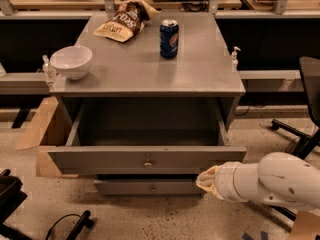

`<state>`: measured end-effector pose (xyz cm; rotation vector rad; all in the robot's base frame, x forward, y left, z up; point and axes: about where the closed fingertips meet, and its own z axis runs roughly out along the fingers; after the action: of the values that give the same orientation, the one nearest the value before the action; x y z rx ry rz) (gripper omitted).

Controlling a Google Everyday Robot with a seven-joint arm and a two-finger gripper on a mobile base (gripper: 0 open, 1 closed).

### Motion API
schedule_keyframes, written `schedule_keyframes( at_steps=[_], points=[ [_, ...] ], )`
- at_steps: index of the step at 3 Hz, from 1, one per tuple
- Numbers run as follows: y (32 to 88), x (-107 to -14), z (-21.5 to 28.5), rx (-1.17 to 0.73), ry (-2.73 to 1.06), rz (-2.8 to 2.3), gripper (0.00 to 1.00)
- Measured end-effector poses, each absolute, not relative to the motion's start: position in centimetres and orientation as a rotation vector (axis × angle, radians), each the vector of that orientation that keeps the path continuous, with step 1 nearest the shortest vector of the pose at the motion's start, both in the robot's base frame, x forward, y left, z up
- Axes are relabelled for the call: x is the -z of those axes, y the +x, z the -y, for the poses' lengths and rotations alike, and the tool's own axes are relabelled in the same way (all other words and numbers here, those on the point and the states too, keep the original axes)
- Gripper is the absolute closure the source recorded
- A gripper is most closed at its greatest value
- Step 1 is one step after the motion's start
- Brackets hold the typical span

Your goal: Close top drawer

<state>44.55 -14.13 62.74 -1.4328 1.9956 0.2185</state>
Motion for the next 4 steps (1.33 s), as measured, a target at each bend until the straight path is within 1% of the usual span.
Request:
schedule_keyframes(
  at_steps=[1, 3, 4],
  points=[
    [44.6, -62.7, 14.1, -0.219, -1.433, -1.995, 1.00],
    [50.8, -59.7, 14.5, -0.307, -1.534, -1.934, 1.00],
    [50.7, -59.7, 14.5, -0.307, -1.534, -1.933, 1.00]
  ],
)
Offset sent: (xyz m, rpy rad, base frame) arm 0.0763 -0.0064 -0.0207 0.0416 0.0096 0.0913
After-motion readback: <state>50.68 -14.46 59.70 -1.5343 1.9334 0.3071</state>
